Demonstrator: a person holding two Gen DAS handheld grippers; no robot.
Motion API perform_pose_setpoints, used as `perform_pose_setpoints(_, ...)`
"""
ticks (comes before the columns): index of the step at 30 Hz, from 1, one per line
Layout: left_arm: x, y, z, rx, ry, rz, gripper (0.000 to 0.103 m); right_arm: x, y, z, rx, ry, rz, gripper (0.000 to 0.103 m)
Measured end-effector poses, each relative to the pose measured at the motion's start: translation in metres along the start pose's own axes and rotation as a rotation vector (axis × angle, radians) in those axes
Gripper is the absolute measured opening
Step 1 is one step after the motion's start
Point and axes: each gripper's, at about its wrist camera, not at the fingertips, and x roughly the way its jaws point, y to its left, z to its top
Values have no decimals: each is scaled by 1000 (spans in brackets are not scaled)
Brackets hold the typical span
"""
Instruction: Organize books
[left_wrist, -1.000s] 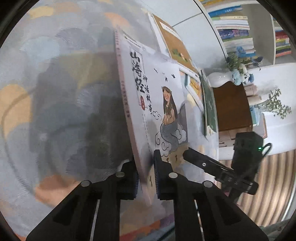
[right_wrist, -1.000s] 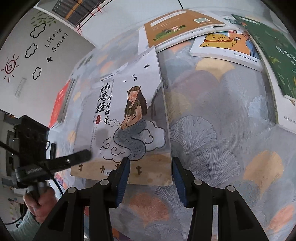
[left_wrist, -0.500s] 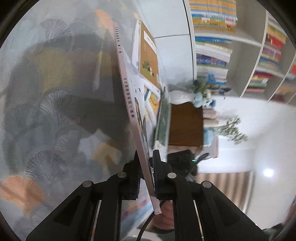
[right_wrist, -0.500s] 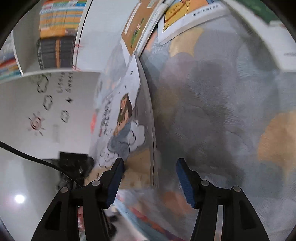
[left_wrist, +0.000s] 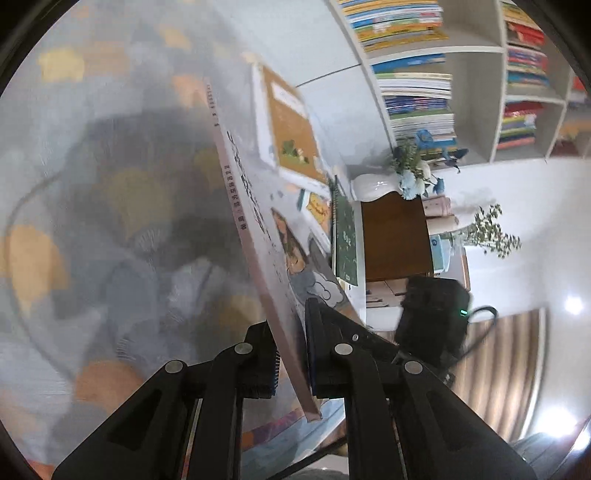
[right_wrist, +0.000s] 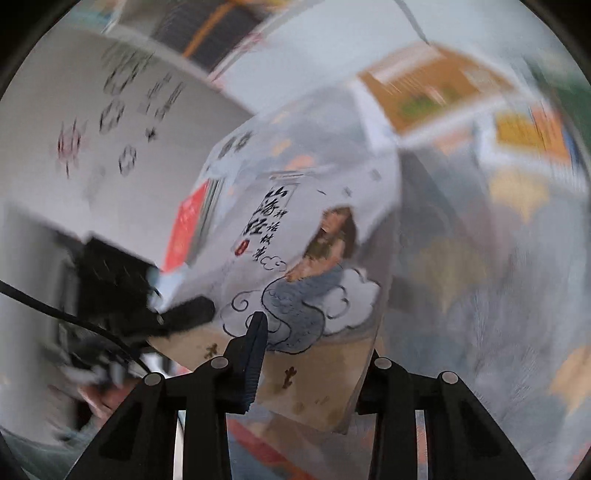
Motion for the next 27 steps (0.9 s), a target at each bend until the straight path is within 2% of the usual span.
perform_pose_setpoints(1, -6, -3, 3, 12, -8, 5, 10, -1, 18, 3, -56, -8, -31, 35)
perform_pose_setpoints(4, -36, -7, 13, 36, -43, -3, 10, -1, 51, 9, -121, -38, -51, 36)
perform_pose_setpoints(8, -88, -9, 30, 70, -114, -11, 10, 5, 101, 33, -200, -80, -45, 36)
perform_pose_setpoints(13, -164, -4, 58, 111, -218, -3, 10, 34, 169, 67, -283, -119, -7, 36)
perform_pose_setpoints(17, -224, 12, 81, 139, -284, 26, 10, 71, 220, 85, -339, -138, 25, 36)
perform_pose_setpoints(22, -280, 48, 108, 135, -329, 71, 11, 136, 279, 106, -361, -113, 48, 36)
perform_pose_setpoints(27, -303, 95, 129, 97, -325, 99, 11, 193, 304, 114, -342, -68, 28, 36)
